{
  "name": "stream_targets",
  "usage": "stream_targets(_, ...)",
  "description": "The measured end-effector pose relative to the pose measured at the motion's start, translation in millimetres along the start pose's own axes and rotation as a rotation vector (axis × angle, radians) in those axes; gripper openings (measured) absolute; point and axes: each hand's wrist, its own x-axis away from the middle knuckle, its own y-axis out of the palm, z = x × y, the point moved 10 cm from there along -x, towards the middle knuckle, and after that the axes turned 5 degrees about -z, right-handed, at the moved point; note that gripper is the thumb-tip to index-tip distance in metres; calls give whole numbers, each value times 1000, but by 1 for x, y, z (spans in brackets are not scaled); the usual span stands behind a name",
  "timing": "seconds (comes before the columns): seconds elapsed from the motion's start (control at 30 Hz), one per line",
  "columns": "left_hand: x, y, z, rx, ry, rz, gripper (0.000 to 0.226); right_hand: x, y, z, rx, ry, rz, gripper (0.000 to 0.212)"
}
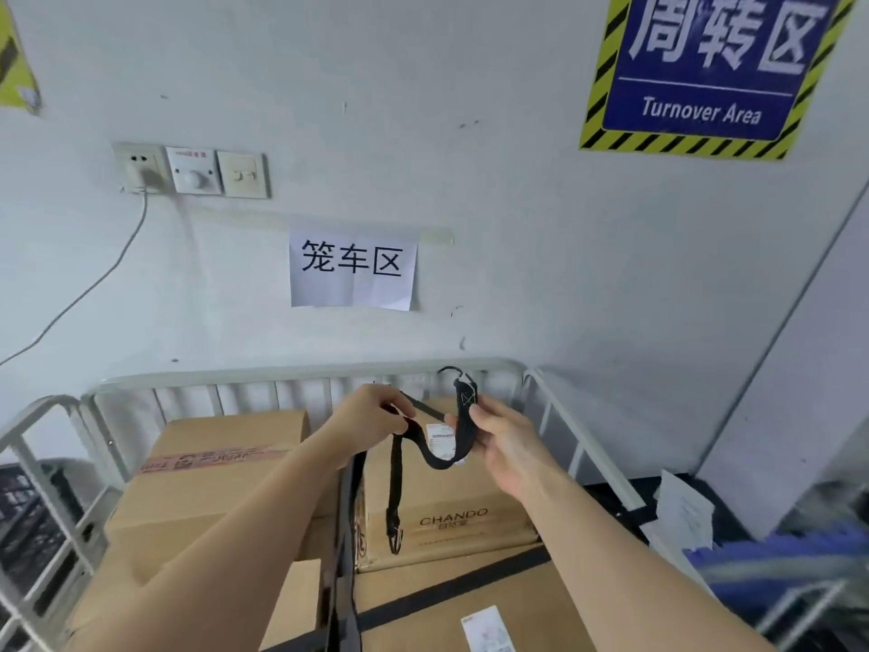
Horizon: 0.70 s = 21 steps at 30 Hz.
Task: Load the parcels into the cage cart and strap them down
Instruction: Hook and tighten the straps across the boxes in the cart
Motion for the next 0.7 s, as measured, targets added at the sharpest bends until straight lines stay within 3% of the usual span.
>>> stream_targets(0.27,-87,36,-5,-93,34,-40,39,-58,-79,-3,-1,115,248,15)
stream_targets(0.53,-142,78,-38,-250,-93,-144,59,-95,-143,19,42,170,376,11)
stream_targets(0.63,-163,98,-59,-259,-152,-179,52,-110,-173,32,-7,205,442,10)
stream_targets(0.7,-174,108,-65,-263,-171,-179,32,-121,-193,42,-56,235,471,10)
